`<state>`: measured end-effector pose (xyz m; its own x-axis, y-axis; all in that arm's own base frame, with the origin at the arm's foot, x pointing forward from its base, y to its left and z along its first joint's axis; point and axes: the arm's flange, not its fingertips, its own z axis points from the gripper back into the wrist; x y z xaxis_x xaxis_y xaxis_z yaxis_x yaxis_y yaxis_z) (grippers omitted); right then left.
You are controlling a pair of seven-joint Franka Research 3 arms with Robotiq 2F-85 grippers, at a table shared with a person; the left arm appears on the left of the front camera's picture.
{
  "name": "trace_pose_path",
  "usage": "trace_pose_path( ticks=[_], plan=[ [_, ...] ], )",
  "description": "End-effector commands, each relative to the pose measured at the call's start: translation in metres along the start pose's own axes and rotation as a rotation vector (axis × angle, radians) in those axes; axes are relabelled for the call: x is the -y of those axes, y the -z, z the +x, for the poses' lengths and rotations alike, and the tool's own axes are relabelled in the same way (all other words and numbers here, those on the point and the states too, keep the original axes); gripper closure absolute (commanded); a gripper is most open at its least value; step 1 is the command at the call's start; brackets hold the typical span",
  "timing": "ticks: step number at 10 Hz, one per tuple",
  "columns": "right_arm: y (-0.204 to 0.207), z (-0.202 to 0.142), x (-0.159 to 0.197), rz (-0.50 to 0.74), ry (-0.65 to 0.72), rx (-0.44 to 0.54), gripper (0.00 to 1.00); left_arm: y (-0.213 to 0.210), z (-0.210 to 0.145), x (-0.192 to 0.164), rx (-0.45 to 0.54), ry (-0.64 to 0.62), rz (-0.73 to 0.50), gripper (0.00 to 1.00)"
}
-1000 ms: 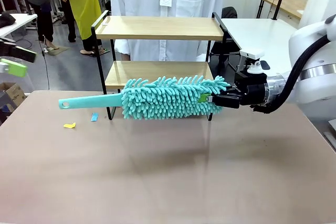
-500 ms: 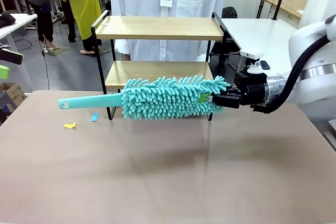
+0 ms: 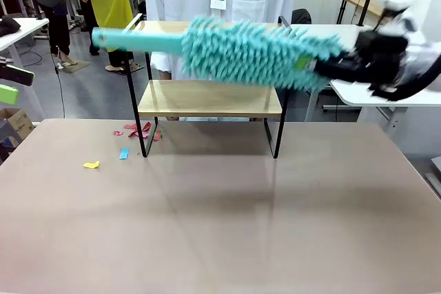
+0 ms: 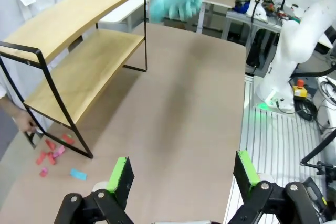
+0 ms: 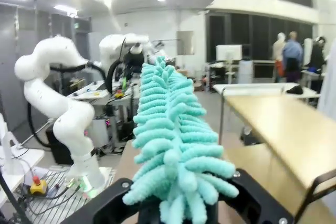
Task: Clean the shelf.
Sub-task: Hand the Duster back to the human.
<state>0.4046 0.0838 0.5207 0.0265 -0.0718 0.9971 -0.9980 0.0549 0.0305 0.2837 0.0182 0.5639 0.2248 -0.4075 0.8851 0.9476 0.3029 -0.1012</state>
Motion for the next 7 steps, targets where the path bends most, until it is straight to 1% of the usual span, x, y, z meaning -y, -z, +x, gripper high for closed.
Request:
trace_pose_path(
  ticks=[1, 2, 3, 4, 6, 7],
  plan=[
    [-0.014, 0.038, -0.008, -0.166, -0.030, 0.031, 0.84, 0.000, 0.002, -0.002, 0.026, 0.025, -0.011, 0.00],
    [-0.032, 0.056, -0.009, -0.297, -0.049, 0.040, 0.84, 0.000, 0.002, -0.002, 0.026, 0.025, -0.011, 0.00],
    [-0.047, 0.065, -0.010, -0.396, -0.044, 0.040, 0.84, 0.000, 0.002, -0.002, 0.026, 0.025, -0.011, 0.00],
    [-0.074, 0.072, -0.012, -0.551, -0.037, 0.047, 0.84, 0.000, 0.002, -0.002, 0.026, 0.025, -0.011, 0.00],
    [-0.127, 0.074, -0.021, -0.810, -0.021, 0.072, 0.84, 0.000, 0.002, -0.002, 0.026, 0.025, -0.011, 0.00],
    [-0.156, 0.070, -0.027, -0.952, -0.012, 0.086, 0.84, 0.000, 0.002, -0.002, 0.026, 0.025, -0.011, 0.00]
  ],
)
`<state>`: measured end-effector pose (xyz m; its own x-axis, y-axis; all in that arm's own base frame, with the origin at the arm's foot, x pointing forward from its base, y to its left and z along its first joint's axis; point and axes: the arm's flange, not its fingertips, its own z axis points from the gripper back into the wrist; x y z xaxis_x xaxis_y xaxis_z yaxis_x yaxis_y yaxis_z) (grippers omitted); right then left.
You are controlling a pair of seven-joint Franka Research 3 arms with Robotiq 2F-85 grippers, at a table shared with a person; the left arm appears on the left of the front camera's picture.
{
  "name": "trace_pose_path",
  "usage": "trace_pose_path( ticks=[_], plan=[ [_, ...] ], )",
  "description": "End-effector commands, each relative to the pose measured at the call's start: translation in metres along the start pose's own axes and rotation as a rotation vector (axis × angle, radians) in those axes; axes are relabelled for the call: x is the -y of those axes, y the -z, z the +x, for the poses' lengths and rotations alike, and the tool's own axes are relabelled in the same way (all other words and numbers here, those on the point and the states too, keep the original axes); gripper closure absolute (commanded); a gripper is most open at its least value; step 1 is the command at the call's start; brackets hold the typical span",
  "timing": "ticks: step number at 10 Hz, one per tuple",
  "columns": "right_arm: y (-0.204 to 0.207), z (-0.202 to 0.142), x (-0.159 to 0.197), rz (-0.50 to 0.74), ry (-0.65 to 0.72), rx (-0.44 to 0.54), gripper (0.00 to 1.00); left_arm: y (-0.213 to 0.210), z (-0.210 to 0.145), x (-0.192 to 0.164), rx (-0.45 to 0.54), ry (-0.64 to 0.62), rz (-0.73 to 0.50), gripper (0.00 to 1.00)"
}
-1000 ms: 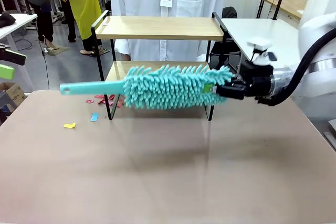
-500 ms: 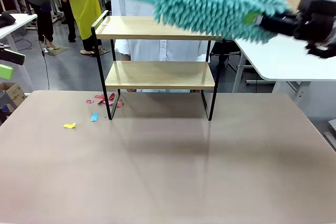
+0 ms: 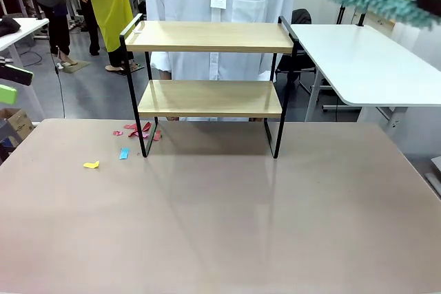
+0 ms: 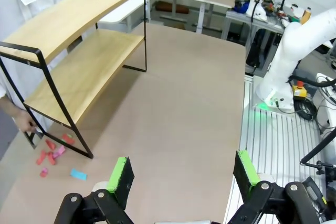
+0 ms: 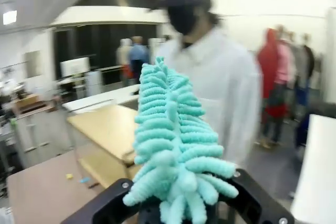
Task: Clean the shelf.
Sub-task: Hand the Duster back to the human.
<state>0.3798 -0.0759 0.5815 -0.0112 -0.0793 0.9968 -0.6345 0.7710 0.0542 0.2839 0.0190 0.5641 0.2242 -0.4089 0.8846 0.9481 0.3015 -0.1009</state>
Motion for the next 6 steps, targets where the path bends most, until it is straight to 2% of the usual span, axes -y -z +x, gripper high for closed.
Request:
trace_pose_path(
  ticks=[1, 3, 6],
  plan=[
    [-0.024, -0.009, 0.008, -0.241, 0.042, 0.047, 0.84, 0.001, 0.002, -0.002, 0.027, 0.024, -0.010, 0.00],
    [-0.048, -0.029, 0.027, -0.405, 0.041, 0.027, 0.84, 0.001, 0.002, -0.002, 0.027, 0.024, -0.010, 0.00],
    [-0.059, -0.069, 0.039, -0.502, 0.053, -0.023, 0.84, 0.001, 0.002, -0.002, 0.027, 0.024, -0.010, 0.00]
  ],
)
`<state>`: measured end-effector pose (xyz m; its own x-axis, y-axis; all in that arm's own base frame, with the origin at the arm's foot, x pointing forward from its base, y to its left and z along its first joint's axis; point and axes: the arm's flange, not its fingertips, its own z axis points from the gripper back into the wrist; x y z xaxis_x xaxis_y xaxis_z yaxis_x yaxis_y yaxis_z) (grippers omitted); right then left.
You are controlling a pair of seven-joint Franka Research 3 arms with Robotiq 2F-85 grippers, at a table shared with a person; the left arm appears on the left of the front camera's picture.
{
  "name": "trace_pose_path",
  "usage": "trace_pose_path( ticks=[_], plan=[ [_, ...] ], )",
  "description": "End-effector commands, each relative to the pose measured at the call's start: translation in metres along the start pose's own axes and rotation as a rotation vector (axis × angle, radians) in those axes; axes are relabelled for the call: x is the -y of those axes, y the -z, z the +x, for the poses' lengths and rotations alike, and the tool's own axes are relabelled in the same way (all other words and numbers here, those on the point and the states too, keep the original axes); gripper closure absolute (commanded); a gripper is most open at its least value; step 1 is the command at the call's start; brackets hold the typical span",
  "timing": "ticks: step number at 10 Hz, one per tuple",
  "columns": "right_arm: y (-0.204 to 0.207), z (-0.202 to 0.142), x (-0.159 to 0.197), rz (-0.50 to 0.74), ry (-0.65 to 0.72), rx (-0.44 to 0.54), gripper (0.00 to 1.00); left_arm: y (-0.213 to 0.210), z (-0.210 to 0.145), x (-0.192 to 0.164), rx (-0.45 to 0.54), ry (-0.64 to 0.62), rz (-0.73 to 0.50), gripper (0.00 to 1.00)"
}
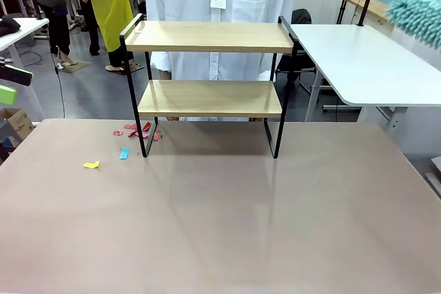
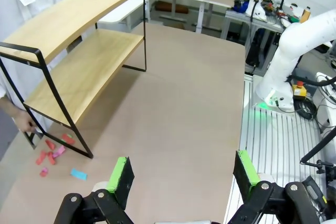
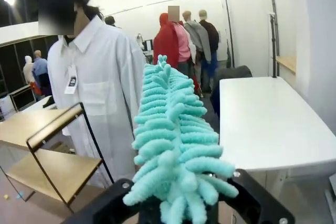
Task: Clean the shelf.
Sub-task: Hand the Duster back to the human.
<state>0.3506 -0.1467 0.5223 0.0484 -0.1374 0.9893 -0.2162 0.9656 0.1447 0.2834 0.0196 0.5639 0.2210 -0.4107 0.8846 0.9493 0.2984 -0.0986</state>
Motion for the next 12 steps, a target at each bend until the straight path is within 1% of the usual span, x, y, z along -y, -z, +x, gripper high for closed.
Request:
trace_pose_path(
  ticks=[1, 4, 6, 7, 8, 12],
  plan=[
    [0.012, -0.035, -0.001, -0.052, -0.026, -0.018, 0.84, 0.002, 0.002, -0.002, 0.028, 0.020, -0.008, 0.00],
    [0.009, -0.097, -0.004, -0.095, -0.040, -0.120, 0.84, 0.002, 0.002, -0.002, 0.028, 0.020, -0.008, 0.00],
    [0.004, -0.128, -0.012, -0.090, -0.055, -0.174, 0.84, 0.002, 0.002, -0.002, 0.028, 0.020, -0.008, 0.00],
    [0.004, -0.135, -0.015, -0.128, -0.119, -0.143, 0.84, 0.002, 0.002, -0.002, 0.028, 0.020, -0.008, 0.00],
    [0.027, -0.099, 0.009, -0.057, -0.007, -0.181, 0.84, 0.002, 0.002, -0.002, 0.028, 0.020, -0.008, 0.00],
    [0.027, -0.099, 0.009, -0.057, -0.007, -0.181, 0.84, 0.002, 0.002, -0.002, 0.028, 0.020, -0.008, 0.00]
  ],
)
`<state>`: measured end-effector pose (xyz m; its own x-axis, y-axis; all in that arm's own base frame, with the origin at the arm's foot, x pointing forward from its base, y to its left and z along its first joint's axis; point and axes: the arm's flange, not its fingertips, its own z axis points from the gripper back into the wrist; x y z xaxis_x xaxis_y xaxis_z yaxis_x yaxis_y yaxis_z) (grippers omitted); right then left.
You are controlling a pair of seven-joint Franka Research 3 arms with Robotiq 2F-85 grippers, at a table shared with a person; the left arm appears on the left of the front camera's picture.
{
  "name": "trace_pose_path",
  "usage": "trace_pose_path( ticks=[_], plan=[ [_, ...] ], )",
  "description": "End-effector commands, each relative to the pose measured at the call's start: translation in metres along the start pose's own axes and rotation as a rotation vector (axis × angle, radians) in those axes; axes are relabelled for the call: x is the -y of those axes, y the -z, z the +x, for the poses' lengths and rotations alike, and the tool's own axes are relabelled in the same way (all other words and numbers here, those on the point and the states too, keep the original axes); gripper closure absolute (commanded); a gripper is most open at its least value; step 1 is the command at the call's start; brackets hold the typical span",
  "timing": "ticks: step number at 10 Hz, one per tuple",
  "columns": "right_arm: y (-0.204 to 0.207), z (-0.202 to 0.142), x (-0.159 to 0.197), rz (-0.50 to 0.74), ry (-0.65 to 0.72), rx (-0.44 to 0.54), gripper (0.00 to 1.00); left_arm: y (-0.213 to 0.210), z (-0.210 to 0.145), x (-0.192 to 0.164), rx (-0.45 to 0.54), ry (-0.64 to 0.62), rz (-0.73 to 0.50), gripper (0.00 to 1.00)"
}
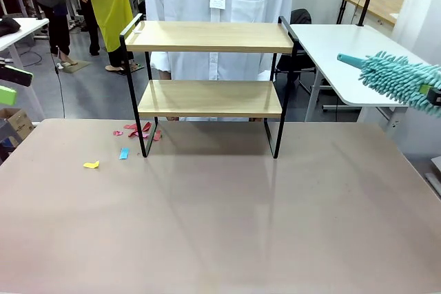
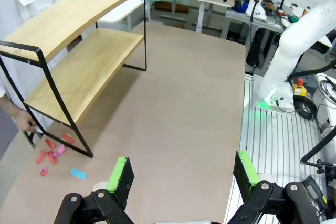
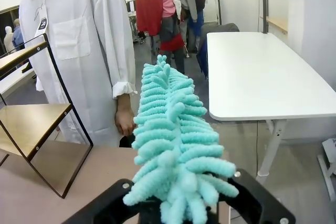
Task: Clean the shelf.
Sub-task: Hand the Duster back to the human.
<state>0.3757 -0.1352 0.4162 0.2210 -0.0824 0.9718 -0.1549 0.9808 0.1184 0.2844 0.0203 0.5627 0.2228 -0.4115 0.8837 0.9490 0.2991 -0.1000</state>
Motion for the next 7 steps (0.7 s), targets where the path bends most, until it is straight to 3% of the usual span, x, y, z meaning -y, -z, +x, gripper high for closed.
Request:
trace_pose_path(
  ticks=[1, 7],
  plan=[
    [-0.0026, 0.0061, -0.0005, 0.009, 0.011, 0.000, 0.84, 0.0014, 0.0036, -0.0010, 0.030, 0.022, -0.008, 0.00],
    [-0.0026, 0.0061, -0.0005, 0.009, 0.011, 0.000, 0.84, 0.0014, 0.0036, -0.0010, 0.030, 0.022, -0.008, 0.00]
  ],
)
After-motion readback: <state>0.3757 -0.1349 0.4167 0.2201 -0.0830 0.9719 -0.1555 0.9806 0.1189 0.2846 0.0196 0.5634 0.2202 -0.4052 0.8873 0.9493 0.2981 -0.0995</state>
